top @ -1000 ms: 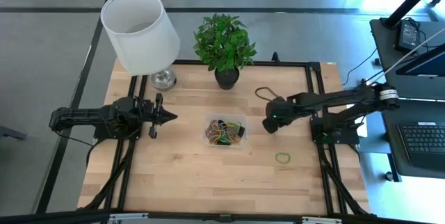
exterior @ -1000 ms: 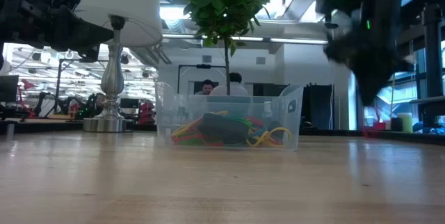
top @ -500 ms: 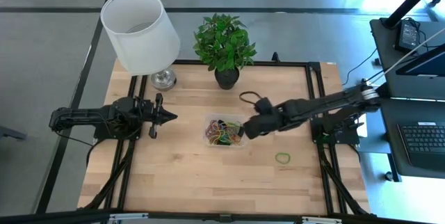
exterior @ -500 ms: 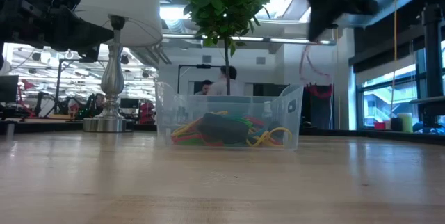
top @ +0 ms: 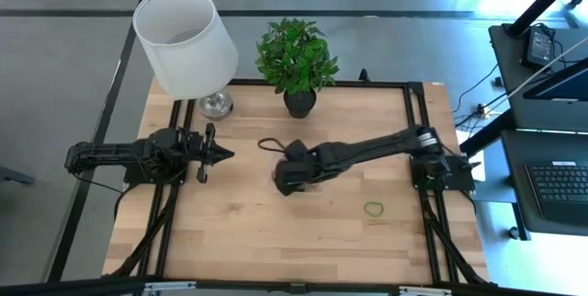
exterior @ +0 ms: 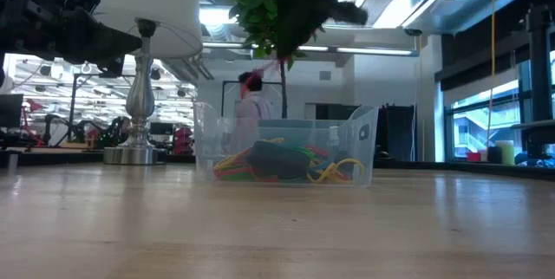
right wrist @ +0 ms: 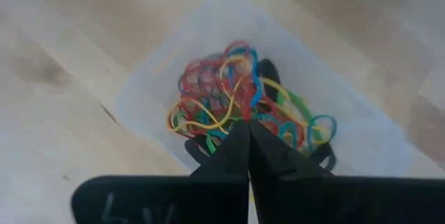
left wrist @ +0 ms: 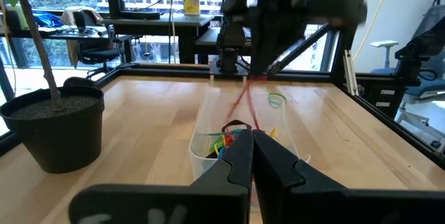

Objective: Pick and place rubber bands into bin
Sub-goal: Put the red rubber band into the transparent container, then put the green rubber band into the transparent container

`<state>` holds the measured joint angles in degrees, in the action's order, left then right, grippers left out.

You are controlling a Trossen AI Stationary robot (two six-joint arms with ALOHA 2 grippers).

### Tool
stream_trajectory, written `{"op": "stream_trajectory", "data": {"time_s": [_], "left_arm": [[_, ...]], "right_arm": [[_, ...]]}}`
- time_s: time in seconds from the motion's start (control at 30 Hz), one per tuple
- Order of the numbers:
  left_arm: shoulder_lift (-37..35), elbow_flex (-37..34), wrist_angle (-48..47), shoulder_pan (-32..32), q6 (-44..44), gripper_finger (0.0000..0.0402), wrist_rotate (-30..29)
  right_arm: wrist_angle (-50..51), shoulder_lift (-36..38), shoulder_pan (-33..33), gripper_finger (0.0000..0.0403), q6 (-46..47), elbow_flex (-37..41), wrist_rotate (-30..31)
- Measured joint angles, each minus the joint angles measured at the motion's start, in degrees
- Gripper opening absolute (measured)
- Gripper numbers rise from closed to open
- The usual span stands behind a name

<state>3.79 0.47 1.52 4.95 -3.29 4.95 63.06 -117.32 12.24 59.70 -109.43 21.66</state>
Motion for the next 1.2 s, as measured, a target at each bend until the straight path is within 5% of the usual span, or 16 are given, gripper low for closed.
{"op": "stream_trajectory", "data": {"time_s": [0.47, 0.97, 1.2], "left_arm": [[0.0, 0.0, 0.0, 0.0, 0.0, 0.0004, 0.0], [0.0, 0.0, 0.0, 0.0, 0.0, 0.0004, 0.0], [0.0, 0.0, 0.0, 0.0, 0.0, 0.0008, 0.0]], "right_arm": [[3.9, -10.4, -2.8, 0.0021, 0.0, 1.0, -6.9], [16.7, -6.3, -1.7, 0.0159, 0.0, 1.0, -6.8], [25.6, -1.4, 2.8, 0.0174, 0.2, 1.0, -0.6]]}}
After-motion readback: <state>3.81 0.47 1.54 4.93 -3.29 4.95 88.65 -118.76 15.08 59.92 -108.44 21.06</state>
